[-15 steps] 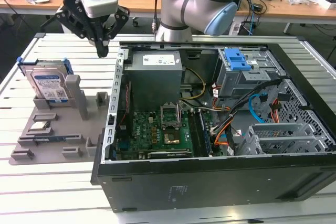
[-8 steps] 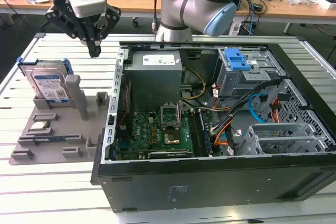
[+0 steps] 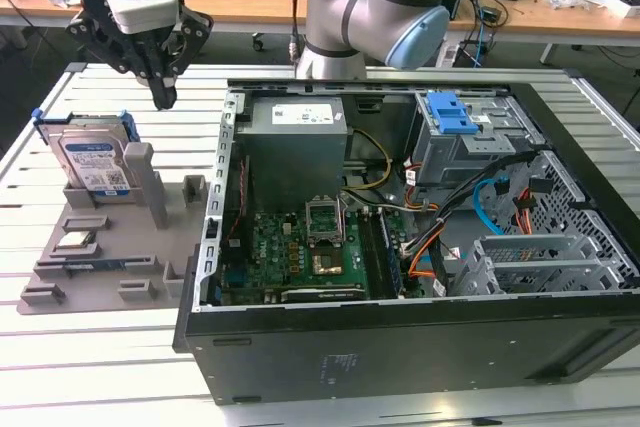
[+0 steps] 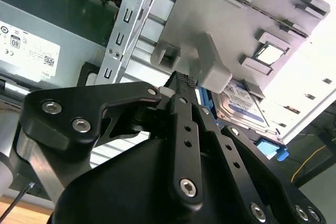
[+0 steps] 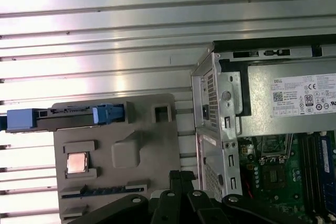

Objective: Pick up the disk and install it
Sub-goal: 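Reach for the disk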

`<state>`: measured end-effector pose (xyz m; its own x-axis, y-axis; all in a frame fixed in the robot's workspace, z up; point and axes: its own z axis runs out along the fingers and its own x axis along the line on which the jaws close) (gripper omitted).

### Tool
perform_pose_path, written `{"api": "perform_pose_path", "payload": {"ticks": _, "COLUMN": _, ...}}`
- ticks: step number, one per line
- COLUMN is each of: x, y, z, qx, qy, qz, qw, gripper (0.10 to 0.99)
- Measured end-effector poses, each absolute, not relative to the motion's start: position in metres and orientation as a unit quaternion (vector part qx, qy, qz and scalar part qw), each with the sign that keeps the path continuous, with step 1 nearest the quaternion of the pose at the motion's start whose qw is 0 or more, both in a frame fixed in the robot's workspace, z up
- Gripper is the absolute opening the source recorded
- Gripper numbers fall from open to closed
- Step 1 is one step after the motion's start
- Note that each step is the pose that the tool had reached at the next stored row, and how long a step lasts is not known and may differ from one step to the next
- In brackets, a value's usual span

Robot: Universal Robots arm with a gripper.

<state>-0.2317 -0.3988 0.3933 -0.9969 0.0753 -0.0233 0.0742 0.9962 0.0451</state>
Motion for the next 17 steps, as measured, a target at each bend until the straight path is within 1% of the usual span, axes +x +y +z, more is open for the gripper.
{"api": "perform_pose_path", "payload": {"ticks": 17, "x": -0.266, "y": -0.399, "z": 0.393, "qx": 0.037, "qy": 0.999, "qz": 0.022, "qw": 0.012, "gripper": 0.106}}
